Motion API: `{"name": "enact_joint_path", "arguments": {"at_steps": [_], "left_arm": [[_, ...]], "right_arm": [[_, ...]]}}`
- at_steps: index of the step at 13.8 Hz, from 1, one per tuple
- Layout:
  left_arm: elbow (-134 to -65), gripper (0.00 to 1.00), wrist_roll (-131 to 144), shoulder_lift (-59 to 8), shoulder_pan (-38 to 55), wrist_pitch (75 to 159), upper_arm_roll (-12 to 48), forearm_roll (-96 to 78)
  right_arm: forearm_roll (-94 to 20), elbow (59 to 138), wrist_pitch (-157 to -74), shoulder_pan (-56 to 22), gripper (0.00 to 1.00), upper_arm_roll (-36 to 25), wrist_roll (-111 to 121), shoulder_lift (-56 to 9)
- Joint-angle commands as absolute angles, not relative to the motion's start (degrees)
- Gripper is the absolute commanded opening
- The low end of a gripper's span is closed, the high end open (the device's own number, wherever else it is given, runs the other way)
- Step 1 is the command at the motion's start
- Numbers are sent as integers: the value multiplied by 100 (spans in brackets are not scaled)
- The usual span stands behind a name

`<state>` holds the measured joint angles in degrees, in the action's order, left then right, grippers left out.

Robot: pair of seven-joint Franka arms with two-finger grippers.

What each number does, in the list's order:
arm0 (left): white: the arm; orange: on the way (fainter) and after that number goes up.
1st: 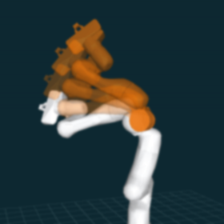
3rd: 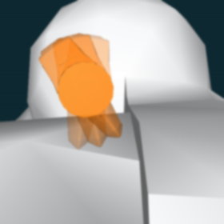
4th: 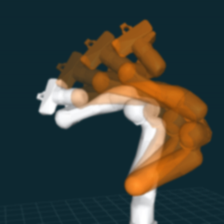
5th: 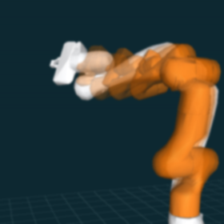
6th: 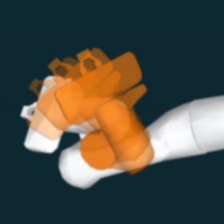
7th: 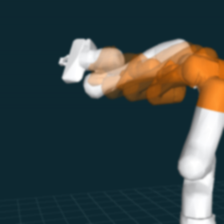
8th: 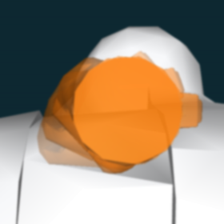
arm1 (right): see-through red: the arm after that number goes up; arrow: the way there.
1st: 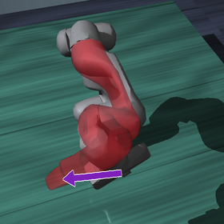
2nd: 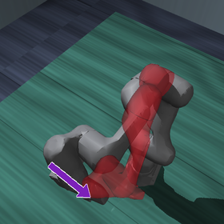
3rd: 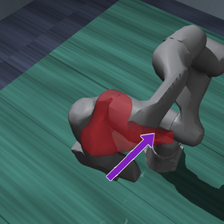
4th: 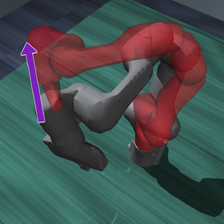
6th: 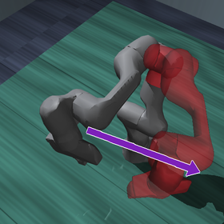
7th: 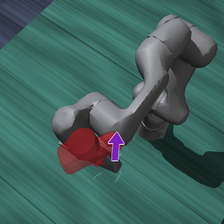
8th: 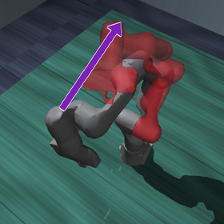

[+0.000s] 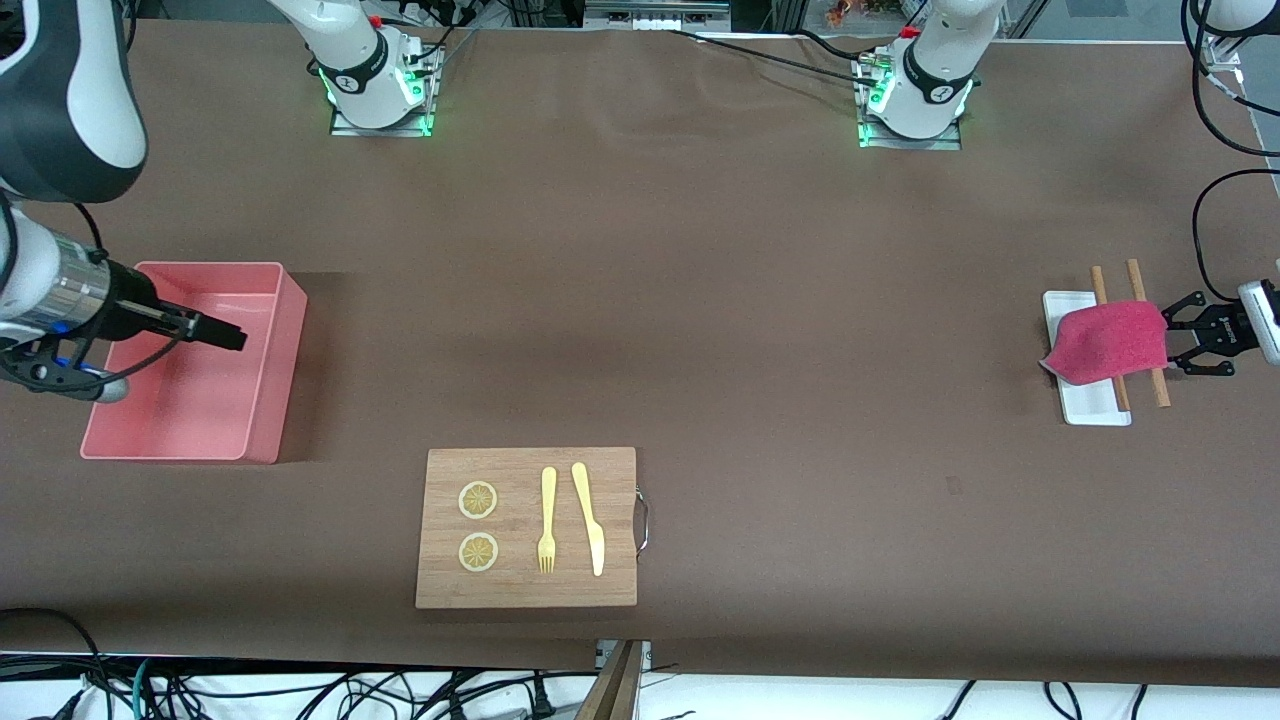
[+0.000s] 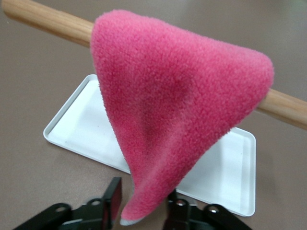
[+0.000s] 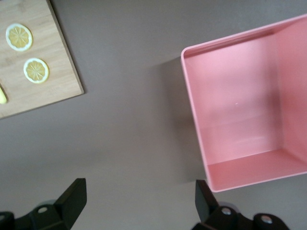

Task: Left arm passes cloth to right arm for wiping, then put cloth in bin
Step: 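Lift the pink cloth with the left gripper while the right gripper advances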

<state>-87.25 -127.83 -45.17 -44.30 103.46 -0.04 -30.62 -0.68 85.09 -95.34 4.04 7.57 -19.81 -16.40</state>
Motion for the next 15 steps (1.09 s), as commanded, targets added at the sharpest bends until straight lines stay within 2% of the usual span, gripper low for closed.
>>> {"name": "enact_joint_path", "arguments": {"at_steps": [1, 6, 10, 15], "left_arm": [[-8605, 0, -13096, -4562, -4430, 10230, -44, -3226], [-8543, 0, -12790, -4325, -4447, 10082, -70, -3155], [-8543, 0, -11684, -3623, -4430, 9845, -35, -2506], [-8534, 0, -9866, -2735, -3973, 9028, -9, -1662]], "right_arm": [[-141, 8561, -9668, 422, 100, 992, -2565, -1661], [-141, 8552, -9852, 422, 100, 1423, -3540, -1696], [-141, 8552, -10010, 352, 100, 1713, -4454, -1837], [-141, 8543, -10362, 229, 100, 2003, -5570, -1995]]}}
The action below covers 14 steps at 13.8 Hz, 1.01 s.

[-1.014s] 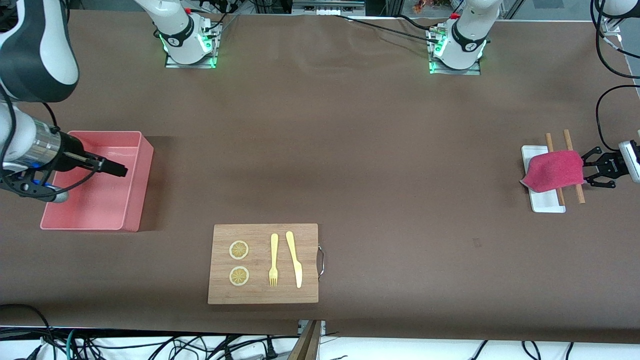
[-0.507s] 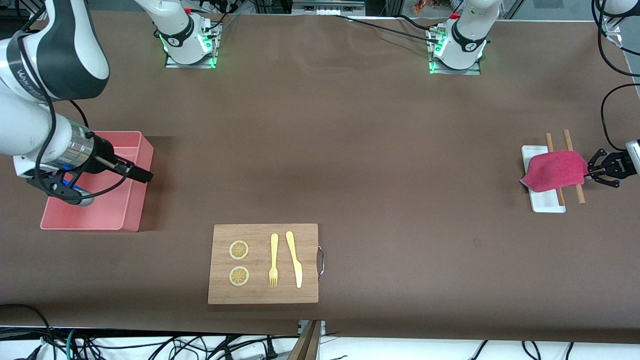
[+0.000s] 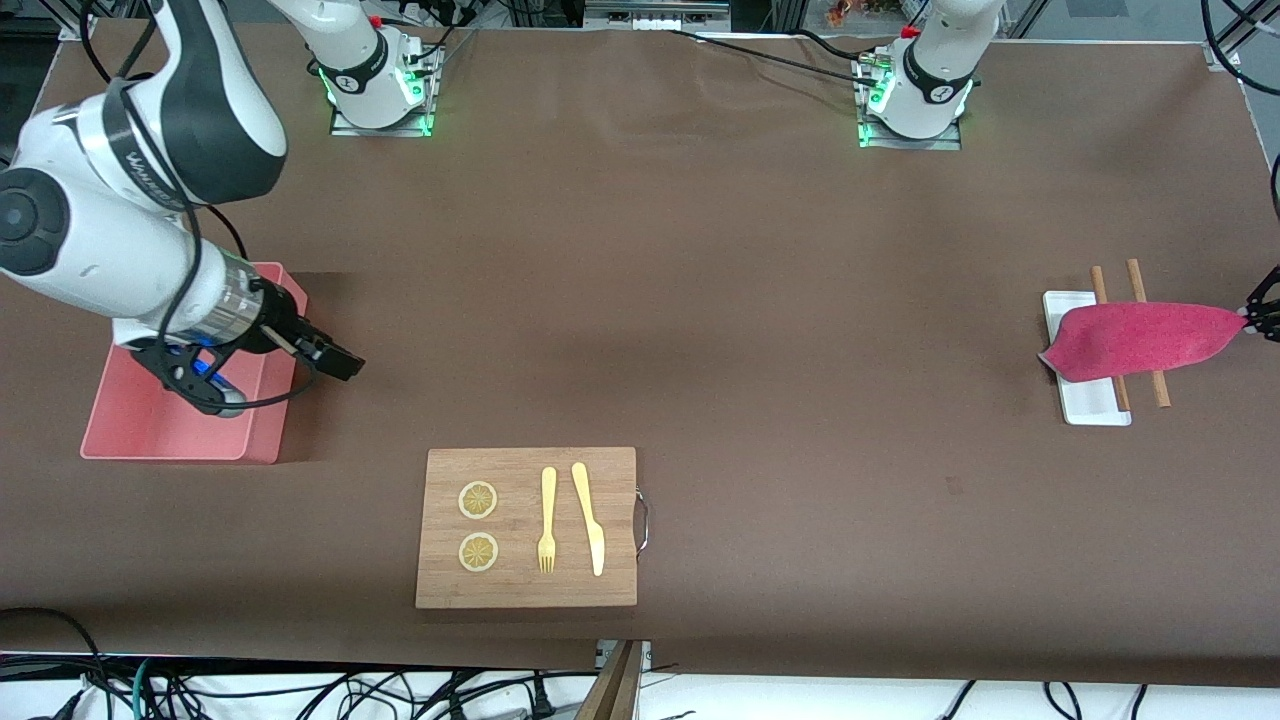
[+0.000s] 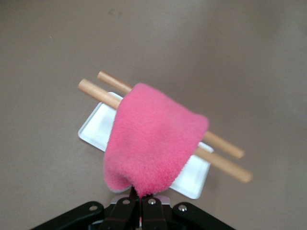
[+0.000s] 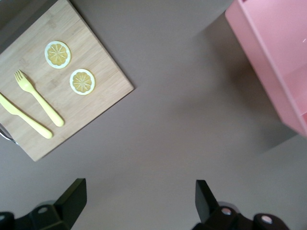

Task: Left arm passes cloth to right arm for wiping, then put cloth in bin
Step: 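Lift the pink cloth with the left gripper while the right gripper advances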

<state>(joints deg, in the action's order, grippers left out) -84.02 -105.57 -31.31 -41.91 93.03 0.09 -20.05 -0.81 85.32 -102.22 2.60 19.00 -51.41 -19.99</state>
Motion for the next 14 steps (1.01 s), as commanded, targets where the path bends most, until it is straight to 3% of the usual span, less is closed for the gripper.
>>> {"name": "enact_joint_path", "arguments": {"at_steps": [1, 7, 14], "left_arm": [[-8534, 0, -9531, -2594, -3877, 8922, 9, -1635], [-8534, 0, -6914, -1952, -2902, 8280, 18, -1477], [-8184, 0, -3285, -1854, -1356, 8244, 166, -1582]], "right_arm": [[-149, 8534, -10397, 194, 100, 2013, -5764, -2004], [-554, 8534, -11072, -122, 100, 2136, -7195, -2276], [-1019, 8517, -12215, -509, 100, 2145, -8586, -2627]]}}
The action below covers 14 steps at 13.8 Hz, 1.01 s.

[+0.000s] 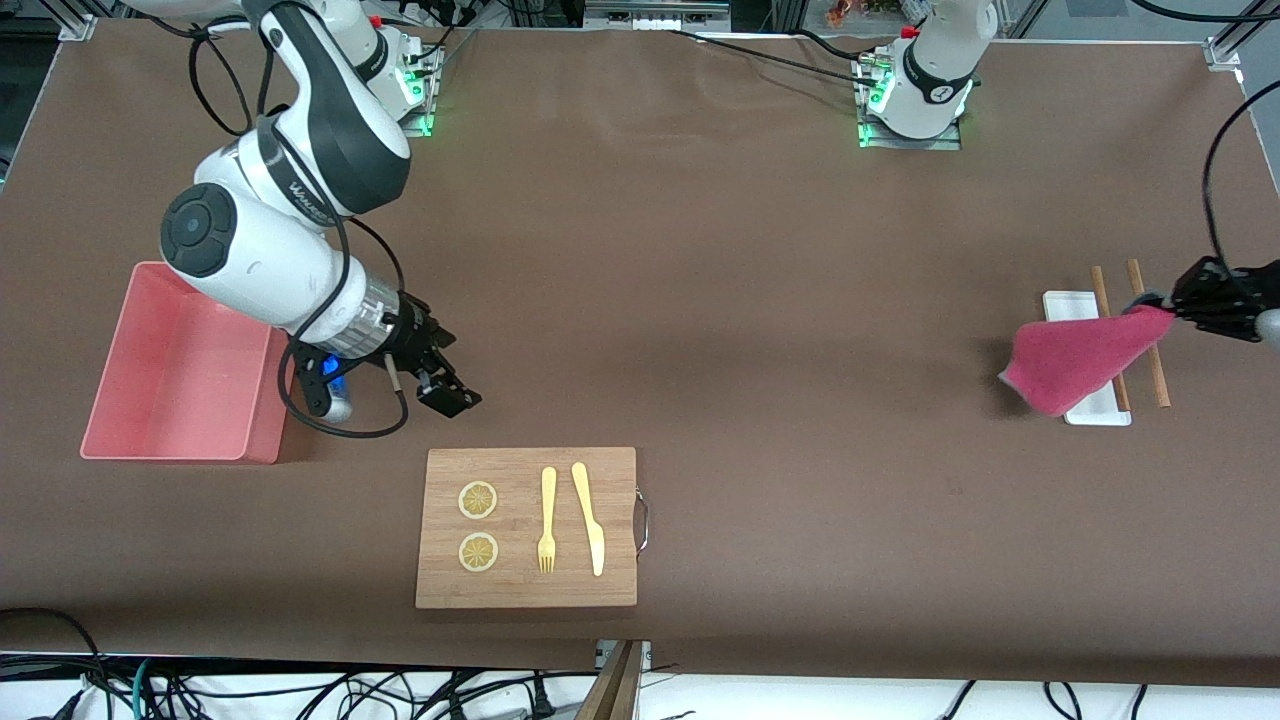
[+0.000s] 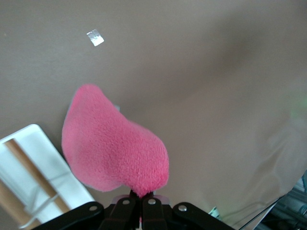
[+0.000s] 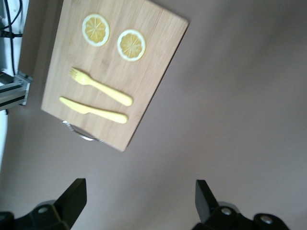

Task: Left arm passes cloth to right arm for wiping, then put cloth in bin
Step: 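Lift the pink cloth with the left gripper while the right gripper advances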

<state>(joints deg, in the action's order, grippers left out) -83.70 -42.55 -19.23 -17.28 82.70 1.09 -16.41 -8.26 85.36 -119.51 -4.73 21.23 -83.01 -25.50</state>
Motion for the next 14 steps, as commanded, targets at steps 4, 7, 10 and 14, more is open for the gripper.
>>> {"name": "enact_joint_path", "arguments": {"at_steps": [4, 7, 10, 14], "left_arm": [[-8121, 0, -893, -2003, -476, 8471, 264, -2090], [-8121, 0, 671, -2039, 42, 9104, 264, -2398], [-8138, 0, 1929, -2135, 675, 9850, 264, -2742], [-8139, 0, 3801, -2329, 1528, 11062, 264, -2952]], "right_arm": [[-1046, 8508, -12935, -808, 100, 2145, -9183, -2908], [-1011, 8508, -13647, -1168, 100, 2136, -9816, -3181], [-1019, 8517, -14000, -1318, 100, 2136, -10098, -3357], [-1028, 8499, -14877, -1581, 100, 2145, -10651, -3585]]}}
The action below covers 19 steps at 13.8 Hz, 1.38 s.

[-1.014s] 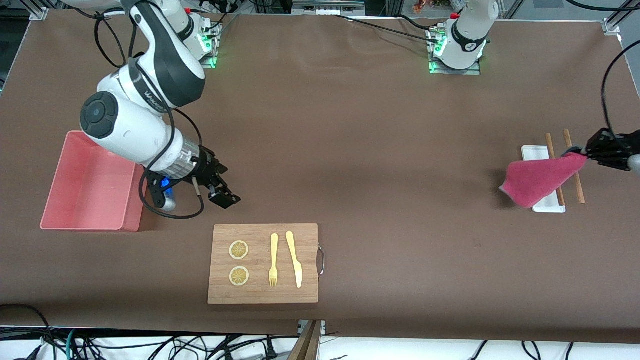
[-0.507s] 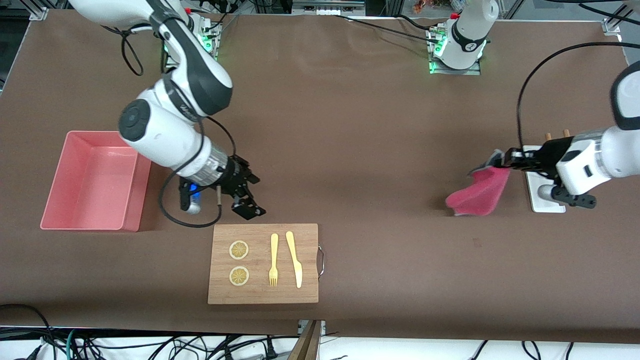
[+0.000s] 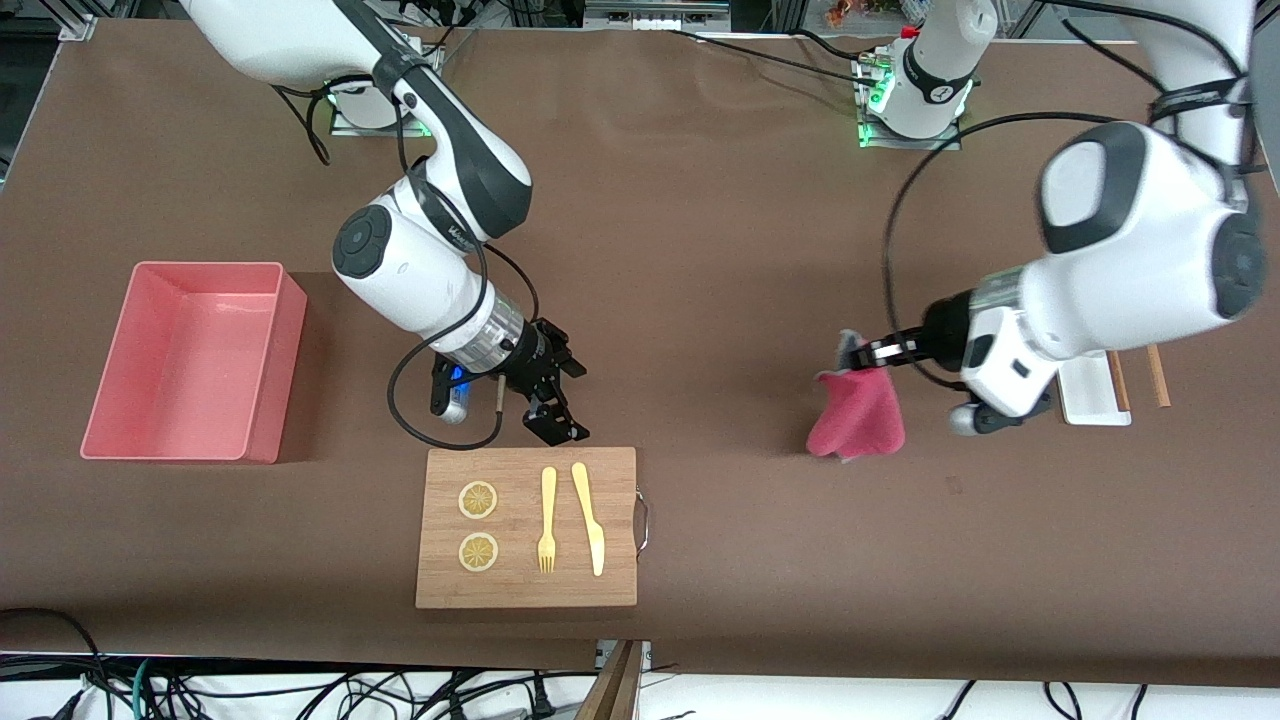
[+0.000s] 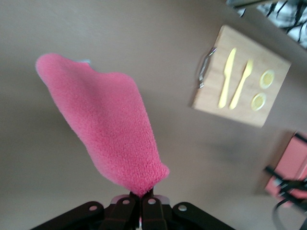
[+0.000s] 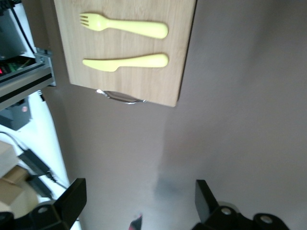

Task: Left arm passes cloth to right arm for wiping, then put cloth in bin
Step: 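Carry the cloth to the right gripper and grasp it there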

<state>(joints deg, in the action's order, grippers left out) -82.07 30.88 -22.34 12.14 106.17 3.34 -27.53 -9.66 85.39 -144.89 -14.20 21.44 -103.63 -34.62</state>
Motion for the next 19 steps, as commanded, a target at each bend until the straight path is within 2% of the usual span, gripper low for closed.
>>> {"name": "enact_joint_path", "arguments": {"at_steps": [1, 5, 14, 15, 17, 18, 19], "left_arm": [[-8139, 0, 4145, -2390, 1695, 11361, 264, -2997], [-8139, 0, 4851, -2540, 2266, 12400, 272, -3436], [-8130, 0, 5115, -2531, 2804, 12586, 272, -4025], [-8130, 0, 5176, -2531, 2839, 12586, 264, -4025], [-8130, 0, 5212, -2531, 2856, 12586, 264, -4025], [-8130, 0, 5212, -2523, 2856, 12586, 272, -4017], [-8130, 0, 5203, -2522, 2856, 12586, 264, -4017]], "right_arm": [[-1028, 8499, -15019, -1660, 100, 2136, -10705, -3638], [-1037, 8499, -15213, -1863, 100, 2145, -10845, -3735], [-1028, 8499, -15451, -1986, 100, 2145, -11065, -3841], [-1028, 8499, -15442, -1986, 90, 2145, -11057, -3841], [-1011, 8499, -15451, -1986, 28, 2145, -10978, -3841], [-993, 8499, -15451, -1978, 9, 2145, -10951, -3841], [-984, 8490, -15451, -1978, 0, 2136, -10934, -3841]]}}
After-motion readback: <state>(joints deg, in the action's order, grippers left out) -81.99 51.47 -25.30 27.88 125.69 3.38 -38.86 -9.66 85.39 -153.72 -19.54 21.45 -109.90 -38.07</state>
